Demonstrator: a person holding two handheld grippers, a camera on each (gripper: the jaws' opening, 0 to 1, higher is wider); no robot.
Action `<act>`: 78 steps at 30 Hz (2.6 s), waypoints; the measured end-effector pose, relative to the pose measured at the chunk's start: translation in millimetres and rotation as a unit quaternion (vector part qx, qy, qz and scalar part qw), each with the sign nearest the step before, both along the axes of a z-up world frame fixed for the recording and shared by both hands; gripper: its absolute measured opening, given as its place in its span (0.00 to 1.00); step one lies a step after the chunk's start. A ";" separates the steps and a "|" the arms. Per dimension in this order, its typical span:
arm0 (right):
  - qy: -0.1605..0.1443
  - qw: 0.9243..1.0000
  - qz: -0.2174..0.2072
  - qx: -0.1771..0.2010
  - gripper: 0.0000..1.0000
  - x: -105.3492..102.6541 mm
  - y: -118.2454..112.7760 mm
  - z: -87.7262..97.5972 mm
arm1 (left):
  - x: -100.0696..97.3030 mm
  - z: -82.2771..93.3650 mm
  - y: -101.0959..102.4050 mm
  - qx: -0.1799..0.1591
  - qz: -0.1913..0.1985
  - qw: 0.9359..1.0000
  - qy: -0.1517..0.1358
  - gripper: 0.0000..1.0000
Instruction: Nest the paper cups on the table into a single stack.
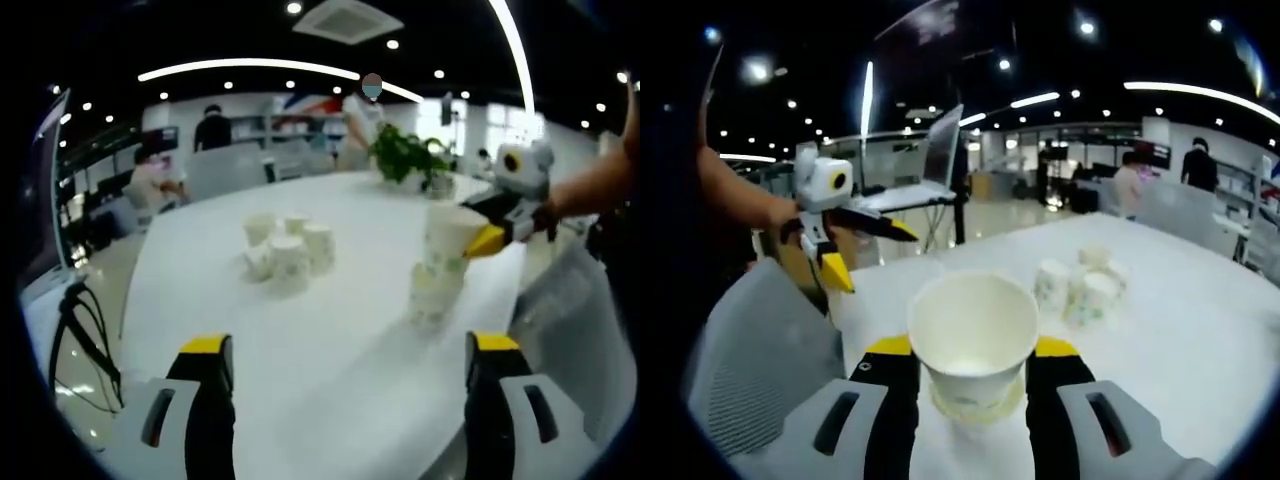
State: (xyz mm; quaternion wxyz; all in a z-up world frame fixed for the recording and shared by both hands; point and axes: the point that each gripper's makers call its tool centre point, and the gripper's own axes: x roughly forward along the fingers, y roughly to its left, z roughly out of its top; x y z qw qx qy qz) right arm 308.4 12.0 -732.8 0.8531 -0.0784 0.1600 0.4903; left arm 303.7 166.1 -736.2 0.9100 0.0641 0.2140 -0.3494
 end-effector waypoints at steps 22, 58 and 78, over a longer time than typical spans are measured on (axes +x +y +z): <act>0.015 0.999 -0.005 -0.029 0.39 -3.7 1.6 -38.7 | -2.3 -3.1 1.8 0.002 0.002 1.000 0.004 0.95; 0.010 0.998 -0.067 -0.007 0.70 21.1 -50.5 -2.0 | 8.4 3.4 -7.1 -0.015 -0.006 1.000 -0.008 0.99; -0.003 0.993 -0.119 -0.019 0.91 36.6 -122.3 -19.8 | 18.2 -11.0 -3.4 -0.009 -0.011 1.000 -0.027 0.99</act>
